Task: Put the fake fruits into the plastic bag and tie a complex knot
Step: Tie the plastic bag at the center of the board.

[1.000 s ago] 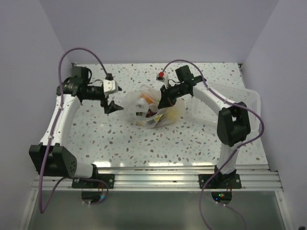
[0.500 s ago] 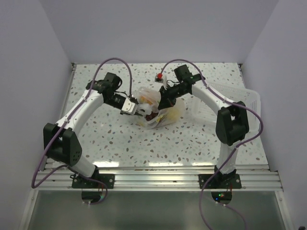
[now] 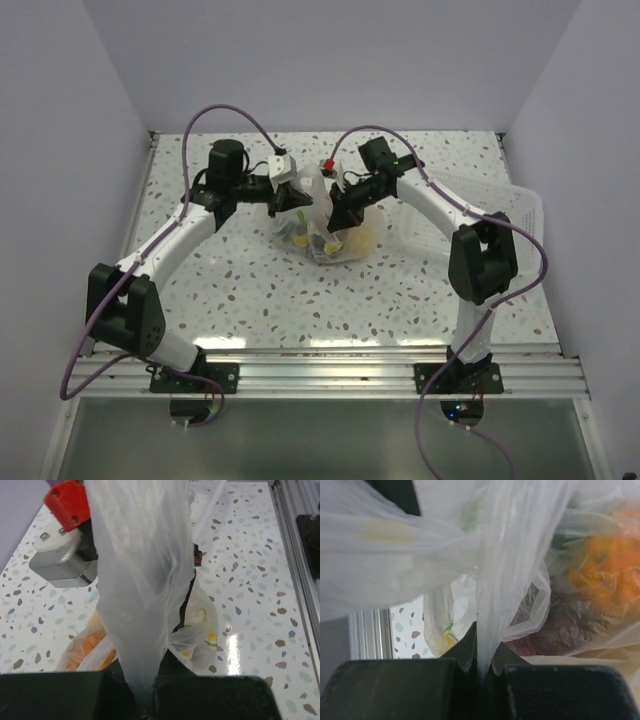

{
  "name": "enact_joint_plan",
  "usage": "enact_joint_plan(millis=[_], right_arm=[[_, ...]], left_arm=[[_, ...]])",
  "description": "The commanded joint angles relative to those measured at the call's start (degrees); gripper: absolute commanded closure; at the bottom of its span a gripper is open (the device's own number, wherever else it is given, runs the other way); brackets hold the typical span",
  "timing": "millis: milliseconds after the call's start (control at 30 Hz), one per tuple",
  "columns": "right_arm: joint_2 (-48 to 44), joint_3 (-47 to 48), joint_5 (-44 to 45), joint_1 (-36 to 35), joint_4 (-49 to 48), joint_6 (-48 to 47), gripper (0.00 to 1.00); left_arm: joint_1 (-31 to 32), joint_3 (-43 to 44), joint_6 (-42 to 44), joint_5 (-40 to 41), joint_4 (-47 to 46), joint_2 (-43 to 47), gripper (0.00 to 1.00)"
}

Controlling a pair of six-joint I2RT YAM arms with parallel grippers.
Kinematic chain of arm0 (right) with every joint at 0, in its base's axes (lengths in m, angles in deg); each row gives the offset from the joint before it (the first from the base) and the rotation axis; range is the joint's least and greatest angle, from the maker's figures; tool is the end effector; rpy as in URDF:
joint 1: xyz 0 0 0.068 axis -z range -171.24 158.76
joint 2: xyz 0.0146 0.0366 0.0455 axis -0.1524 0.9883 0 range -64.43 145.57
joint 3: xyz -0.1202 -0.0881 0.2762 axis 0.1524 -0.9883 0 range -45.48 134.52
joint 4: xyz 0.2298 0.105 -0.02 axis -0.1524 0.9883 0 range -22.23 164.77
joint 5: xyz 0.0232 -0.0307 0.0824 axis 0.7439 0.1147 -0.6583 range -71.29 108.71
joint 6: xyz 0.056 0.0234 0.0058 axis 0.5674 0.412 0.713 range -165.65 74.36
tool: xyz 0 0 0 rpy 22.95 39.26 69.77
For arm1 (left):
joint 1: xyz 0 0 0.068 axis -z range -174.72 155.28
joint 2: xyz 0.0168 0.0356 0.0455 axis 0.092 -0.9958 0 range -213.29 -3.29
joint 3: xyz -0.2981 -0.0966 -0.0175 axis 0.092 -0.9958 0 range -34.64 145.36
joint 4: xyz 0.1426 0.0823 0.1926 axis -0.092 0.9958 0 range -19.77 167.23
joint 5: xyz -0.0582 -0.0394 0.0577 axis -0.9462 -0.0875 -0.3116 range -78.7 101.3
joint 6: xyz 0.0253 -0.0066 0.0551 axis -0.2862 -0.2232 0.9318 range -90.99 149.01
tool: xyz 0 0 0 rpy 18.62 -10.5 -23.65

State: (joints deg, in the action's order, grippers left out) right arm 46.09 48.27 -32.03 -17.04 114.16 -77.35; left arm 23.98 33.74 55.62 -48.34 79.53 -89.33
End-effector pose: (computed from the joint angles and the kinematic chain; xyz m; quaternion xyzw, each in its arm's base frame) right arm 0.3604 0.2135 0.2978 -0.5100 0.7226 0.4054 0.2310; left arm 0.2989 -0.1426 0.3604 0.5248 0.5824 -0.3917 0.4817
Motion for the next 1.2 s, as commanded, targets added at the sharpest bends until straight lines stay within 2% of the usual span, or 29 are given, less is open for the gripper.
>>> enact_joint_plan(millis=[0, 33, 167, 467, 633, 733, 900, 1067, 1167], right_arm=[[-0.7, 3.4, -3.6, -0.7, 0.9, -2.0, 1.0], [-1.0, 3.3, -4.1, -0.7, -0.2, -1.8, 1.0], [-2.1, 2.2, -4.2, -0.7, -3.6, -0.6, 1.0], [-3.1, 2.1, -5.3, -0.7, -6.5, 0.9, 1.0], [-3.9, 0.6, -5.9, -0.7, -10.3, 3.4, 1.0], [-3.6, 0.6, -5.9, -0.7, -11.0, 4.1, 1.0], [-3.4, 0.8, -6.7, -0.7, -12.4, 6.4, 1.0], [-3.6, 0.6, -6.6, -0.7, -13.8, 8.0, 1.0], [-3.6, 0.4, -6.2, -0.7, -14.8, 9.1, 1.0]], left_arm=[[1.3, -0.3, -20.7, 5.5, -15.5, -0.4, 1.0], [1.8, -0.4, -24.6, 9.1, -15.8, -0.7, 1.0], [1.8, -1.3, -30.7, 10.0, -15.5, -2.5, 1.0], [3.2, -3.6, -32.4, 14.0, -9.3, -1.9, 1.0], [3.6, -5.3, -40.3, 21.7, -11.5, -1.7, 1.0], [4.3, -6.4, -44.5, 23.0, -14.2, -1.1, 1.0], [7.2, -6.4, -45.1, 24.6, -13.0, -1.4, 1.0], [7.9, -7.7, -44.5, 24.4, -13.1, -1.0, 0.91], [7.9, -8.3, -43.9, 23.3, -13.1, -0.1, 0.79]])
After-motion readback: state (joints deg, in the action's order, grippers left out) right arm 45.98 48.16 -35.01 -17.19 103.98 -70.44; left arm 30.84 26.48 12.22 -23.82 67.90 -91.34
